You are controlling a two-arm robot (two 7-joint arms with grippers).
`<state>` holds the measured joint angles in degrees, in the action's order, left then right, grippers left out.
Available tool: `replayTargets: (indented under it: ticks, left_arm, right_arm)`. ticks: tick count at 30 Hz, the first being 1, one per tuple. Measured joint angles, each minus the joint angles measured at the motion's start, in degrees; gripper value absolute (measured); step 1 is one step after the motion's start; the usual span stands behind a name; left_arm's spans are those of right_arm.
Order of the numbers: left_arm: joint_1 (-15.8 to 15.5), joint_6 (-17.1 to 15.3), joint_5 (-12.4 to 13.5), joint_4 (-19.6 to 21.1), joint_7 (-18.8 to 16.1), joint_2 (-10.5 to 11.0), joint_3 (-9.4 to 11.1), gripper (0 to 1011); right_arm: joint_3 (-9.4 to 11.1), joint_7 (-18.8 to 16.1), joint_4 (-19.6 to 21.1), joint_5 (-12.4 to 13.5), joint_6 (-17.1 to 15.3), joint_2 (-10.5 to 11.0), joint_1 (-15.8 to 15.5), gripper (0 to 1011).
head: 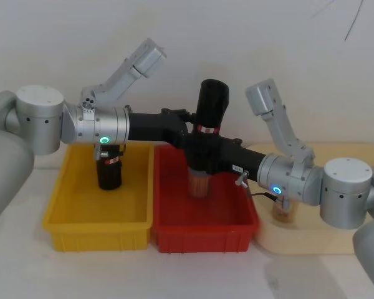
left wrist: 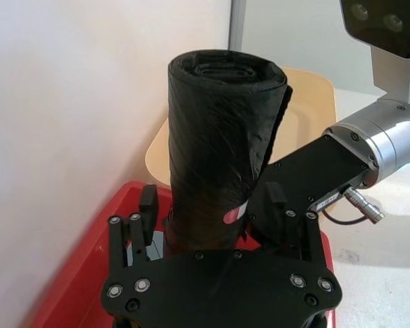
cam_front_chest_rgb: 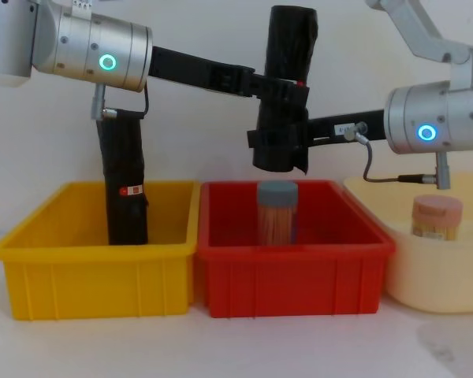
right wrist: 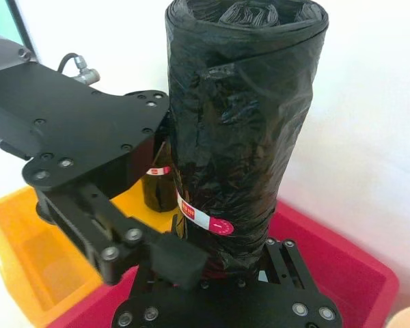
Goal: Pick up the garbage bag with the one hand and transfer it to the other hand.
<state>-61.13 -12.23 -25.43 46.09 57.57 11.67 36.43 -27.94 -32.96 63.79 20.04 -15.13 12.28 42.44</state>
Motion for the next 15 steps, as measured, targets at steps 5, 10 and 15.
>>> replayTargets:
  ticks: [5,10,15]
  left_arm:
    - [0.0,0.0,0.0,0.0,0.0,0.0,0.0,1001]
    - [0.0,0.0,0.0,0.0,0.0,0.0,0.0,1001]
    - [0.0,0.0,0.0,0.0,0.0,0.0,0.0,1001]
  right_arm:
    - [0.5,1.9,0.6,0.0,-0.3,0.3,-0.4,537]
    - [1.0,3.8,1.1,0.0,-0.8,0.7,-0.9,537]
    - [1.7,5.8,1.5,-0.2,-1.3,1.5,-1.5,537]
